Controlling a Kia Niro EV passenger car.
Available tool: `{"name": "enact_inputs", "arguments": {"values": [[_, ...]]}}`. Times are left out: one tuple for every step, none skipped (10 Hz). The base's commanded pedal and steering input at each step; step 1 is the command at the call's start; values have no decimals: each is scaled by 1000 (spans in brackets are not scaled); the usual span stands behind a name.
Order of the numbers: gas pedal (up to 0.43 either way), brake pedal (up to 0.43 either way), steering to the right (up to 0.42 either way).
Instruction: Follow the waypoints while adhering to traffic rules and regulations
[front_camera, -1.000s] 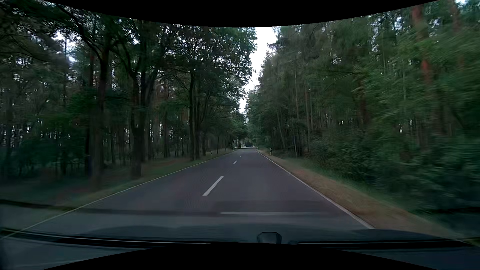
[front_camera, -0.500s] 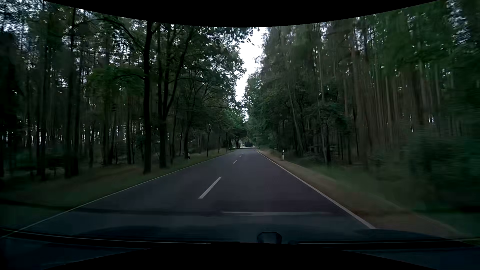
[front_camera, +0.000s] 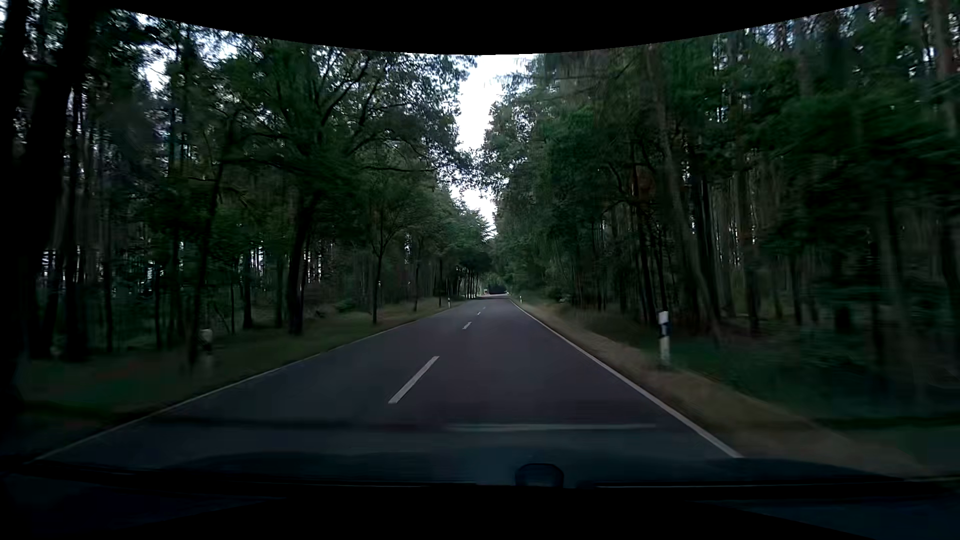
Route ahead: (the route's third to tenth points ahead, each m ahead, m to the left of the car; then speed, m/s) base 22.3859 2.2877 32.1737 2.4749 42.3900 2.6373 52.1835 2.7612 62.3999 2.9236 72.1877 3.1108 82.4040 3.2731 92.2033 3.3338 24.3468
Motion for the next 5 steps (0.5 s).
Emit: {"name": "enact_inputs", "arguments": {"values": [[0, 0, -1], [0, 0, -2], [0, 0, -4], [0, 0, -5], [0, 0, -6]]}}
